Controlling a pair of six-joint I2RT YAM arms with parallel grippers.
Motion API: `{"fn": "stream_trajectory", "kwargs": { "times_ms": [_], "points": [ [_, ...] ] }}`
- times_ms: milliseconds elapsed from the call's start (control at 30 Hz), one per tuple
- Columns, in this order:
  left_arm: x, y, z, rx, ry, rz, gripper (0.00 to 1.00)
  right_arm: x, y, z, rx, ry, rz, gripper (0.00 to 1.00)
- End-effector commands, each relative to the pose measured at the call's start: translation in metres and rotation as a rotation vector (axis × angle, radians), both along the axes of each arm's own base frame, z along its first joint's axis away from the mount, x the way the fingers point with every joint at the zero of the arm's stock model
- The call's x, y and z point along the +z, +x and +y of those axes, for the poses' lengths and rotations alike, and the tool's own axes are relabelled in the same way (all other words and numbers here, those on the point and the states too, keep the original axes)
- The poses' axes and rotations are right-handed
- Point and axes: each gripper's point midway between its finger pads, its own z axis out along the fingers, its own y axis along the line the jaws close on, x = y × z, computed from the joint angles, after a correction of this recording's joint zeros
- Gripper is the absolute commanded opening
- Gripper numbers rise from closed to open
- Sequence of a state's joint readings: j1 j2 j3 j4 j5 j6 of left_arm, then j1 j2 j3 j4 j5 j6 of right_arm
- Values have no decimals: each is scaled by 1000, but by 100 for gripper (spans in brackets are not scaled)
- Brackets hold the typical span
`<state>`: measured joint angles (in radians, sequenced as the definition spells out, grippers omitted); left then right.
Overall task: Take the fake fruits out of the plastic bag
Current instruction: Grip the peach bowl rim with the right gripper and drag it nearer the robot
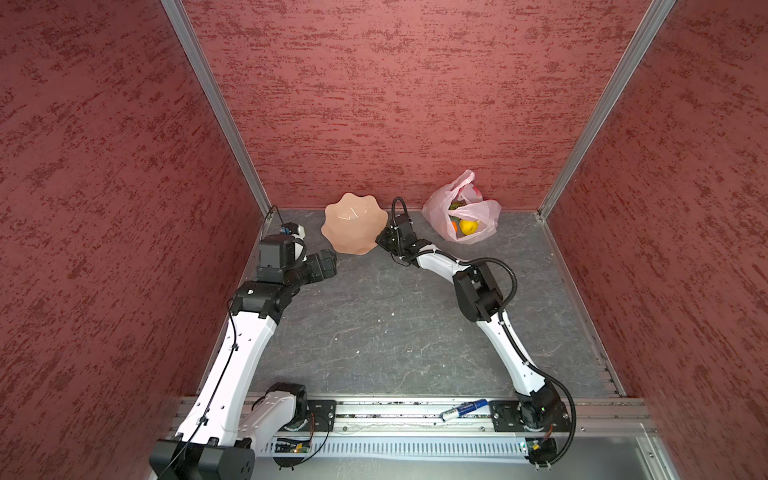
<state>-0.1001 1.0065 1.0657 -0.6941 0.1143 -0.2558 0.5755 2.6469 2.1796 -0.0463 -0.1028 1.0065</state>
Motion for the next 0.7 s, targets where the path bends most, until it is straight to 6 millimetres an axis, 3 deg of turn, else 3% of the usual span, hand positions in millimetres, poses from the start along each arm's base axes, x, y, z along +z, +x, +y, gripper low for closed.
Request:
{"fn": "stream_trajectory", "kwargs": {
  "times_ms": [0,367,667],
  "points": [
    [4,-1,0,-11,5,-26,100,7,0,0,-2,6,-10,0],
    [13,-5,1,2,-5,-60,100,36,-35,-17,25,17,-10,0],
    [26,-6,-7,-19,-49,-84,100,59,-104,-60,76,-58,17,0]
  ]
}}
